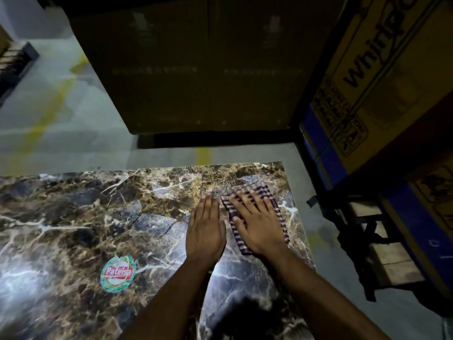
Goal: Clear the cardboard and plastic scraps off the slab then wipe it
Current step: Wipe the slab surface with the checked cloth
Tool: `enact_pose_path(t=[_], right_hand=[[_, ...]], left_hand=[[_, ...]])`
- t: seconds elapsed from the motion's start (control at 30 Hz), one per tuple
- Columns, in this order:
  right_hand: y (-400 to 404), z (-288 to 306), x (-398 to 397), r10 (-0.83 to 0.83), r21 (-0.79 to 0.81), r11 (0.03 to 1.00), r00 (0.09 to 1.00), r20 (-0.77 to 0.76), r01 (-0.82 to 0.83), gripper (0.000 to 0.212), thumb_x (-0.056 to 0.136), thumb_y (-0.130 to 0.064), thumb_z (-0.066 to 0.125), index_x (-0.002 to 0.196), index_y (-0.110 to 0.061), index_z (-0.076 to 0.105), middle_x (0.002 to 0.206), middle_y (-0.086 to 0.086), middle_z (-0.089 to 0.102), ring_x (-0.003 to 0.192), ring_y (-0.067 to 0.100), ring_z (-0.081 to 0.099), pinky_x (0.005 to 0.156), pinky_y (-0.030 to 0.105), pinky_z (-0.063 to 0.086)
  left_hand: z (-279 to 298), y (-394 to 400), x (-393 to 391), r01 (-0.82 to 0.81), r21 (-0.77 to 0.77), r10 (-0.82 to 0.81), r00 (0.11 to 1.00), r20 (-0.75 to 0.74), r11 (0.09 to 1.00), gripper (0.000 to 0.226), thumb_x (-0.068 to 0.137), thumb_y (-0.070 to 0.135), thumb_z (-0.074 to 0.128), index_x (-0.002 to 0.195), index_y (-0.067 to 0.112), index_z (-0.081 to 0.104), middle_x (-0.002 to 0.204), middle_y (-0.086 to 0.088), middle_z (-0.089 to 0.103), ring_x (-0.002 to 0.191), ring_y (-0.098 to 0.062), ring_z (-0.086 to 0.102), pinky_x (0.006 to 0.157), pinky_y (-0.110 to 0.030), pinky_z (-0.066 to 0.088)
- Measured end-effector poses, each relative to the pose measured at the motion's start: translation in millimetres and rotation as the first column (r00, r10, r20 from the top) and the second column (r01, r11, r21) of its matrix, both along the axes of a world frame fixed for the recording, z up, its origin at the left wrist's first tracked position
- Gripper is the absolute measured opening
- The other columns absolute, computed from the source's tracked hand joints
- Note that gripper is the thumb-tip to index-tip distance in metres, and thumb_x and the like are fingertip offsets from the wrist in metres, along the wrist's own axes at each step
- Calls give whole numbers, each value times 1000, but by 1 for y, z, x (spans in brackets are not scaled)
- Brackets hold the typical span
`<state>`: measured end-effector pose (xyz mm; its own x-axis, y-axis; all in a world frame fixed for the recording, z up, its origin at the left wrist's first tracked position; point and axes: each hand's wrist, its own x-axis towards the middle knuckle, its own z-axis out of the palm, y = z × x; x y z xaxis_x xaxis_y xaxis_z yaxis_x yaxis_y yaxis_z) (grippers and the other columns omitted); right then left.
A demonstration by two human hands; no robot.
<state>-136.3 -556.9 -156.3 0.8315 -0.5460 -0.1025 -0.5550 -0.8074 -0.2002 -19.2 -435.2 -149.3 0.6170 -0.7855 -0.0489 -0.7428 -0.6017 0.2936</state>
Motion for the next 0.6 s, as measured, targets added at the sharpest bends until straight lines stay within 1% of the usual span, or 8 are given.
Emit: enact_pose_path(t=[0.07, 0.17, 0.27, 0.37, 0.47, 0.53, 0.6], right_hand=[[-21, -1, 10, -39, -13, 999, 999, 18, 39, 60, 101, -56, 16, 159, -42, 14, 168, -9, 19, 156, 19, 8, 126, 46, 3], [-46, -3, 51, -101, -14, 995, 995, 26, 101, 61, 101, -55, 19, 159, -39, 15, 168, -6, 19, 156, 21, 6, 125, 48, 7], [-46, -2, 75, -38, -23, 999, 999, 6, 38, 61, 102, -54, 21, 160, -39, 11, 169, -6, 15, 156, 21, 3, 125, 49, 6], [-45, -3, 46, 35, -39, 999, 999, 1, -35, 59, 103, -54, 22, 160, -41, 12, 168, -9, 16, 156, 20, 7, 126, 47, 5], [-74, -5, 16, -39, -44, 998, 999, 2, 39, 60, 101, -57, 15, 159, -43, 10, 168, -9, 15, 156, 19, 6, 125, 45, 6], [-95, -5, 23, -105, -62, 993, 995, 0, 104, 61, 100, -56, 14, 160, -41, 13, 168, -8, 18, 156, 20, 8, 124, 45, 8], [-98, -4, 43, -140, -45, 989, 990, 17, 141, 62, 100, -54, 19, 160, -38, 16, 168, -6, 19, 156, 22, 8, 124, 46, 7]], left_hand=[[0, -4, 5, 18, 4, -18, 1000, 1, 1000, 59, 106, 35, 25, 161, 18, 11, 169, -2, 5, 155, -18, 3, 125, -36, 1], [0, -14, 12, 21, -18, -22, 1000, -18, 1000, 57, 106, 35, 26, 160, 20, 15, 169, 0, 7, 155, -17, 3, 124, -36, -1], [0, -26, 19, 0, -29, -1, 1000, -9, 1000, 55, 106, 35, 26, 159, 20, 19, 167, 1, 16, 154, -17, 8, 123, -35, 1], [-2, -36, 24, 9, -28, -9, 1000, -8, 1000, 56, 105, 35, 28, 159, 19, 20, 167, 0, 17, 154, -18, 9, 126, -37, 7], [0, -47, 24, 74, -29, -75, 997, -10, 997, 57, 105, 34, 29, 159, 20, 18, 168, 0, 14, 154, -19, 9, 126, -39, 6], [0, -57, 24, 126, -33, -126, 992, -7, 992, 57, 105, 34, 28, 159, 20, 18, 168, 0, 14, 154, -19, 8, 124, -37, 2], [0, -67, 24, 142, -28, -142, 990, -1, 989, 58, 105, 35, 27, 160, 20, 15, 168, 0, 13, 154, -18, 7, 124, -36, -1]])
